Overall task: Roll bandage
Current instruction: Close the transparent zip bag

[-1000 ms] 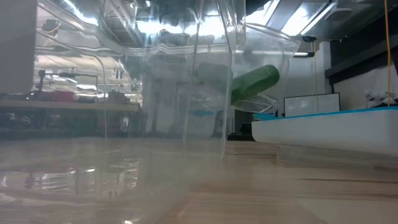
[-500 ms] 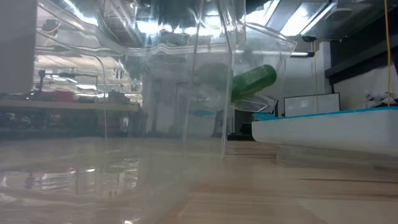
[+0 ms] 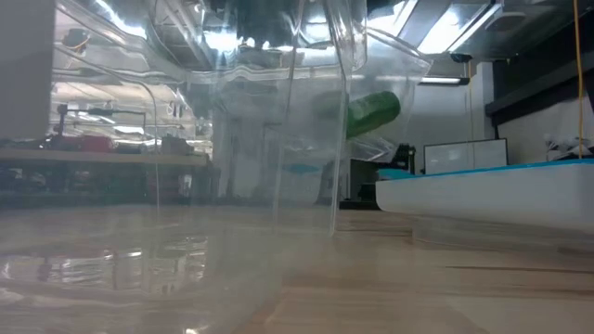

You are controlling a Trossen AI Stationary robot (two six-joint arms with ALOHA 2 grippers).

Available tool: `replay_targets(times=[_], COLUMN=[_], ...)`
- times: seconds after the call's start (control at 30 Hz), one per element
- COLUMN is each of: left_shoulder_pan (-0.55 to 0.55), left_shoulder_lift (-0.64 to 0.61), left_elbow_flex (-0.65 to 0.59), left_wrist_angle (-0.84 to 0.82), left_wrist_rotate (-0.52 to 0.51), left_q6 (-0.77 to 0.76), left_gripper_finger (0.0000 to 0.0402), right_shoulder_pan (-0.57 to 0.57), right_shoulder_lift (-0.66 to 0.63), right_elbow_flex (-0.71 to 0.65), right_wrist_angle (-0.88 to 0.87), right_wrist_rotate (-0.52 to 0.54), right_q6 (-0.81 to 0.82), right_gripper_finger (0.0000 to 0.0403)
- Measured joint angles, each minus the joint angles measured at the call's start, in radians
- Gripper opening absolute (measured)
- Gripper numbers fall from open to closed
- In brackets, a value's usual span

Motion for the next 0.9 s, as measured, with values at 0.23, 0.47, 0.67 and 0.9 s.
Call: replay_targets(times=[0.23,0.47,0.67,0.9], left_shoulder_pan=[0.000,-0.002,-0.015,-0.027], left_shoulder_lift=[0.005,0.005,0.005,0.004], left_elbow_flex=[-0.001,-0.001,-0.001,-0.001], left_wrist_angle=[0.056,0.059,0.059,0.062], left_wrist_rotate=[0.003,0.006,0.004,-0.008], left_q6=[0.079,0.110,0.127,0.154], left_gripper_finger=[0.0120,0.0009,0.0002,0.0000], right_shoulder_pan=[0.000,-0.001,0.000,0.000], right_shoulder_lift=[-0.001,-0.001,-0.001,-0.001], right_elbow_flex=[0.001,0.001,0.002,0.002], right_wrist_angle=[0.024,0.024,0.014,0.012], right_wrist_rotate=[-0.035,-0.033,-0.024,-0.017], right_q6=[0.000,0.006,0.006,0.008], right_gripper_finger=[0.0019,0.0019,0.0019,0.0026])
